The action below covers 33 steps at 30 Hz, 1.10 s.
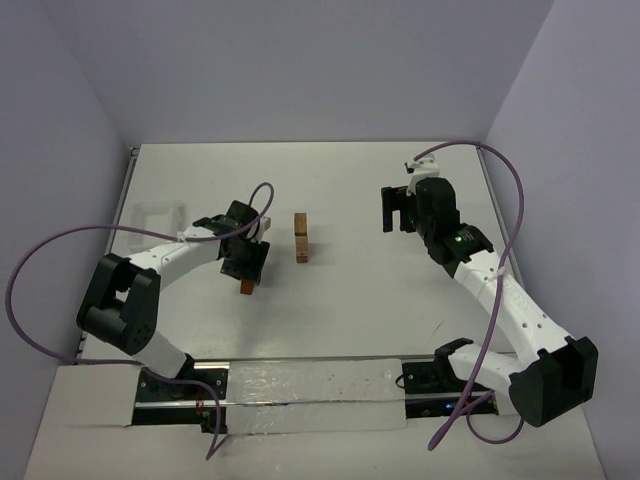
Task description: Build the wood block tower
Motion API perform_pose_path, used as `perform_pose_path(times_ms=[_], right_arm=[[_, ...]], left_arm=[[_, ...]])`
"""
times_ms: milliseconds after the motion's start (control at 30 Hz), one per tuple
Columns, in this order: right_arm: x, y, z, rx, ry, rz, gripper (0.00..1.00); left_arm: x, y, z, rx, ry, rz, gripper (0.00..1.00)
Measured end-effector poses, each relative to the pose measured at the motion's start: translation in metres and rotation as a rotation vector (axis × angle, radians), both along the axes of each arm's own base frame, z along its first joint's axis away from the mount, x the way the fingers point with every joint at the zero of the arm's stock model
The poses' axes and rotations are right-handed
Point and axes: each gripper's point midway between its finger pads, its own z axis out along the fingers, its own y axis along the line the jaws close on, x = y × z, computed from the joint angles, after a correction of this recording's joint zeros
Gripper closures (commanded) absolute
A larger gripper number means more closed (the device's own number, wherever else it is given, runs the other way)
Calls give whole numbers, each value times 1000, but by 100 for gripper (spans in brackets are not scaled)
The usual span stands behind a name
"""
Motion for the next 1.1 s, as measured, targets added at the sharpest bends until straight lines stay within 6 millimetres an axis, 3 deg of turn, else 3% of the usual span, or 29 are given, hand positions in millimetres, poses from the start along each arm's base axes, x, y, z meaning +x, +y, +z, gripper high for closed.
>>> perform_pose_path(times_ms=[333, 433, 500, 533, 567, 767, 900, 1100], right_arm=[[0, 1, -3, 0, 8, 6, 0], [0, 1, -3, 0, 8, 6, 0], [1, 2, -3, 0, 9, 6, 0], [1, 2, -3, 0, 9, 6, 0], [1, 2, -3, 0, 9, 6, 0], [0, 1, -3, 0, 10, 6, 0], [1, 2, -2, 1, 10, 9, 0], [1, 2, -2, 1, 11, 9, 0]], left_arm=[[-2, 1, -9, 14, 31, 4, 49], [0, 0, -9, 14, 30, 6, 59], [1, -1, -10, 14, 31, 7, 75], [1, -1, -9, 15, 31, 9, 90], [2, -1, -9, 16, 27, 9, 98], [10, 1, -2, 28, 1, 38, 100], [23, 11, 23, 53, -65, 124, 100], [65, 6, 109, -18, -233, 250, 100]])
